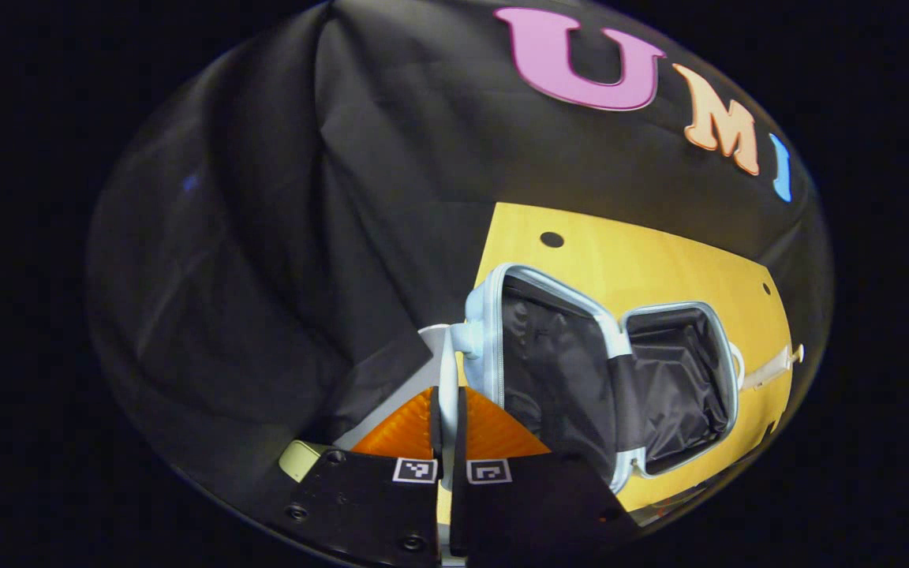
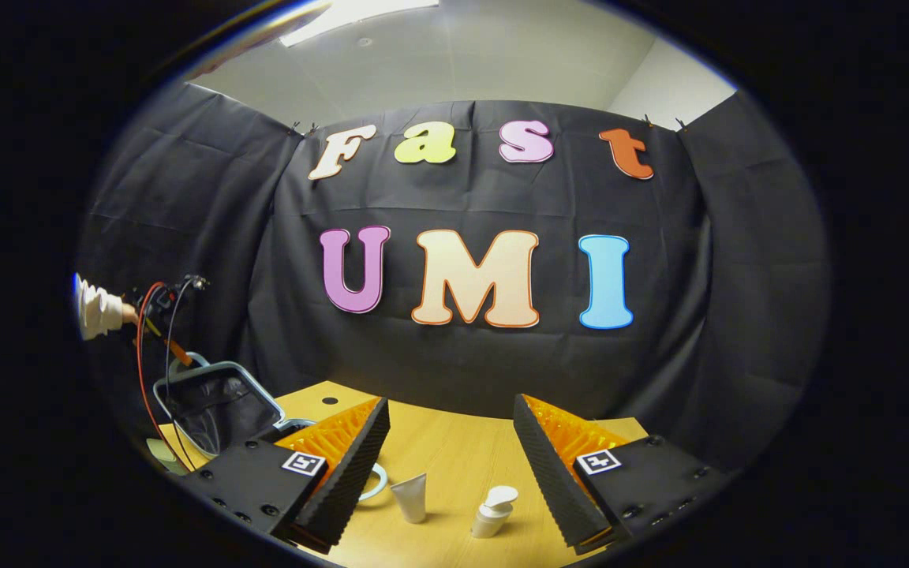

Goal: First open the suitcase, pack the skin care products into it, and then close the suitcase.

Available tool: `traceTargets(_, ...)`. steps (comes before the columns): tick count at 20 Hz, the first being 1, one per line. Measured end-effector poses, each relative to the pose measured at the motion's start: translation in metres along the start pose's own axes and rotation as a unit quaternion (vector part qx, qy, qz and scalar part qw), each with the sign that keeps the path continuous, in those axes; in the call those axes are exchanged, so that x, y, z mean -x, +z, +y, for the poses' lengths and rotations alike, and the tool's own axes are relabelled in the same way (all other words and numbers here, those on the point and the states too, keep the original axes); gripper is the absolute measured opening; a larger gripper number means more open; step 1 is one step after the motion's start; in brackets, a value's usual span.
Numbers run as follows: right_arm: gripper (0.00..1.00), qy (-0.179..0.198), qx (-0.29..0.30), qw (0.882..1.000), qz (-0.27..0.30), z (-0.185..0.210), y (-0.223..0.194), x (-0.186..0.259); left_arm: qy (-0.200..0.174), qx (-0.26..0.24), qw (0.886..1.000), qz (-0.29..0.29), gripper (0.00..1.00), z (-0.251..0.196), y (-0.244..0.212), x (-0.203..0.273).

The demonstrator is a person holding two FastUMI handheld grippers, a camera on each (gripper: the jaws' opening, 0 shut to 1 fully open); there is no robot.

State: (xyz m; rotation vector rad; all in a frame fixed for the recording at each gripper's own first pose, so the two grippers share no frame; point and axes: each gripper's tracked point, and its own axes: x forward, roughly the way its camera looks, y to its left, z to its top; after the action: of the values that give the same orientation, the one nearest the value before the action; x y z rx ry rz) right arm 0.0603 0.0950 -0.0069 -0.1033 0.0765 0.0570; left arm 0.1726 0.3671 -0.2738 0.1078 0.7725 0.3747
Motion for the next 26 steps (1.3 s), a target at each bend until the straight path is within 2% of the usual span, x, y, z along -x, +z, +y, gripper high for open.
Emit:
traceTargets(5,0.99,-0.008,-0.017,1.000,0.021,0.005,-0.022,-0.003,-0.011,0.061,0.998,0.003,0.00,0.019,-0.045,-0.057)
traceTargets(9,0.99,-0.012,-0.024,0.998,0.049,0.006,-0.050,-0.006,-0.036,0.100,0.994,0.010,0.00,0.024,-0.074,-0.092)
traceTargets(14,0.99,-0.018,-0.024,0.997,0.064,0.003,-0.070,-0.004,-0.024,0.082,0.996,-0.006,0.01,0.029,-0.075,-0.098)
traceTargets(15,0.99,-0.019,-0.027,0.997,0.065,0.002,-0.071,-0.004,-0.020,0.074,0.997,-0.014,0.05,0.031,-0.070,-0.091)
traceTargets(17,0.99,-0.027,-0.028,0.997,0.062,-0.005,-0.070,-0.003,-0.021,0.068,0.996,-0.048,0.35,0.025,-0.051,-0.081)
traceTargets(20,0.99,-0.036,-0.033,0.997,0.058,-0.017,-0.070,0.002,-0.017,0.049,0.991,-0.120,0.80,0.004,-0.007,-0.042)
traceTargets(22,1.00,-0.045,-0.050,0.996,0.058,-0.027,-0.072,0.004,-0.025,0.028,0.985,-0.168,0.97,-0.025,0.020,-0.005)
traceTargets(24,0.99,-0.056,-0.062,0.994,0.064,-0.039,-0.078,0.007,-0.050,0.007,0.974,-0.221,0.96,-0.076,0.050,0.036)
traceTargets(26,0.99,-0.067,-0.063,0.994,0.065,-0.051,-0.084,0.011,-0.105,-0.002,0.959,-0.263,0.96,-0.150,0.071,0.070)
